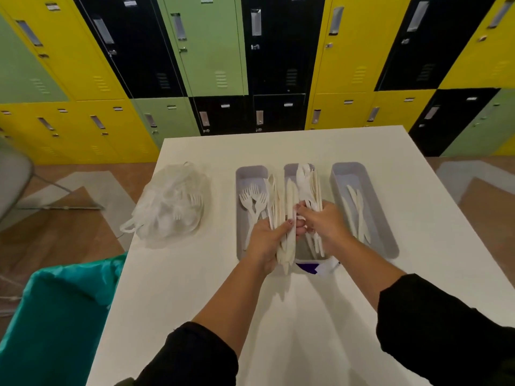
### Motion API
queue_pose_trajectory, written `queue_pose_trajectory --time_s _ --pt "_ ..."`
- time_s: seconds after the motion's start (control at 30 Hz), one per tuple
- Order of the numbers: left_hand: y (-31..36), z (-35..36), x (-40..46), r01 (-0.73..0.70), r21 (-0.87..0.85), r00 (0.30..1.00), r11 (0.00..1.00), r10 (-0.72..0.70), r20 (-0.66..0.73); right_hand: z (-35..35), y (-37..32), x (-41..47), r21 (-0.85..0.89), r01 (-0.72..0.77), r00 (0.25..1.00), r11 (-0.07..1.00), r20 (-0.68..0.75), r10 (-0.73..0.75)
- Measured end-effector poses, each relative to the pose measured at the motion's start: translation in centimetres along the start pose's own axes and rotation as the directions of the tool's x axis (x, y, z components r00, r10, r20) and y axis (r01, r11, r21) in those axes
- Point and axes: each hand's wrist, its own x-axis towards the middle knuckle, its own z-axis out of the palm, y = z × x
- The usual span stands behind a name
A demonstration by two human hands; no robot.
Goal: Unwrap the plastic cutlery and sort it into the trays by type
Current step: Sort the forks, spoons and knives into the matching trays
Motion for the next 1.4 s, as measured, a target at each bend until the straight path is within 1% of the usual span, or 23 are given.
queue_pose_trajectory --time_s 0.1,0.23,0.33,0.4,0.47,0.53,0.63,0.7,0.73,0.8,0.83,0.93,1.0,1.1,1.2,1.27,1.33,1.37,1.4 --pt "-0.9 1.8 0.2 0.015 -0.007 1.0 1.0 -0.015 -0.009 -2.0 0.1 0.1 -0.011 0.013 0.999 1.0 -0.051 -0.013" --pt "-1.7 3.1 0.7 0.02 0.019 0.997 1.0 -0.019 -0.072 -5.0 0.3 0.9 0.001 -0.004 0.992 1.0 -0.125 0.004" --pt "-2.0 3.8 0.7 0.013 0.056 0.999 0.998 -0.011 -0.037 -7.5 0.6 1.7 -0.064 0.016 0.986 0.998 -0.165 -0.027" --pt "-2.2 4.3 0.9 0.022 0.073 0.999 0.997 -0.02 -0.039 -9.1 0.8 2.5 -0.118 0.023 0.978 0.993 -0.205 -0.047" --pt "-2.3 4.9 1.1 0.039 0.044 0.998 0.998 -0.037 -0.041 -10.5 0.9 3.2 -0.188 0.031 0.966 0.982 -0.248 -0.079" --pt "-2.4 5.4 1.2 0.057 0.033 0.998 0.998 -0.056 -0.037 -11.8 0.9 4.0 -0.247 0.038 0.96 0.968 -0.261 -0.104" --pt "-2.6 6.1 1.5 0.082 0.017 0.996 0.997 -0.081 -0.045 -13.5 0.8 4.9 -0.372 0.069 0.959 0.926 -0.23 -0.164" --pt "-2.5 6.5 1.4 0.095 0.003 0.995 0.995 -0.095 -0.03 -13.8 0.4 5.0 -0.434 0.137 0.945 0.89 -0.214 -0.249" --pt "-2.5 6.7 1.4 0.104 -0.004 0.994 0.995 -0.105 -0.016 -13.6 0.1 4.7 -0.432 0.182 0.939 0.883 -0.19 -0.287" --pt "-2.2 6.9 1.3 0.127 -0.02 0.992 0.992 -0.127 0.008 -12.6 -0.6 4.0 -0.423 0.288 0.93 0.859 -0.089 -0.356" --pt "-2.1 7.1 1.3 0.14 -0.02 0.99 0.99 -0.14 0.018 -12.1 -0.8 3.5 -0.442 0.349 0.919 0.827 -0.014 -0.395" --pt "-1.6 7.5 1.0 0.177 0.014 0.983 0.984 -0.178 0.052 -10.8 -0.4 2.6 -0.515 0.516 0.85 0.684 0.208 -0.485" --pt "-1.3 7.7 0.9 0.189 0.023 0.98 0.982 -0.19 0.062 -10.6 0.4 2.5 -0.543 0.559 0.823 0.627 0.269 -0.501" --pt "-0.9 7.5 0.5 0.187 0.053 0.977 0.981 -0.192 0.089 -10.7 1.1 2.3 -0.559 0.585 0.799 0.587 0.276 -0.534" --pt "-0.9 7.0 0.2 0.176 0.105 0.975 0.979 -0.188 0.117 -10.8 1.4 2.1 -0.593 0.644 0.738 0.484 0.313 -0.598" --pt "-0.8 7.0 0.2 0.146 0.131 0.982 0.981 -0.16 0.1 -11.1 1.6 2.0 -0.606 0.653 0.721 0.455 0.312 -0.619" --pt "-0.8 6.8 0.6 0.099 0.133 0.994 0.986 -0.105 0.033 -11.7 1.7 1.9 -0.628 0.62 0.737 0.47 0.26 -0.624" --pt "-0.8 6.5 0.9 0.078 0.118 0.997 0.99 -0.078 -0.004 -12.1 1.8 1.9 -0.636 0.578 0.763 0.512 0.197 -0.616" --pt "-0.8 6.2 1.1 0.057 0.099 0.998 0.993 -0.055 -0.031 -12.6 1.9 1.9 -0.63 0.516 0.8 0.581 0.113 -0.589"
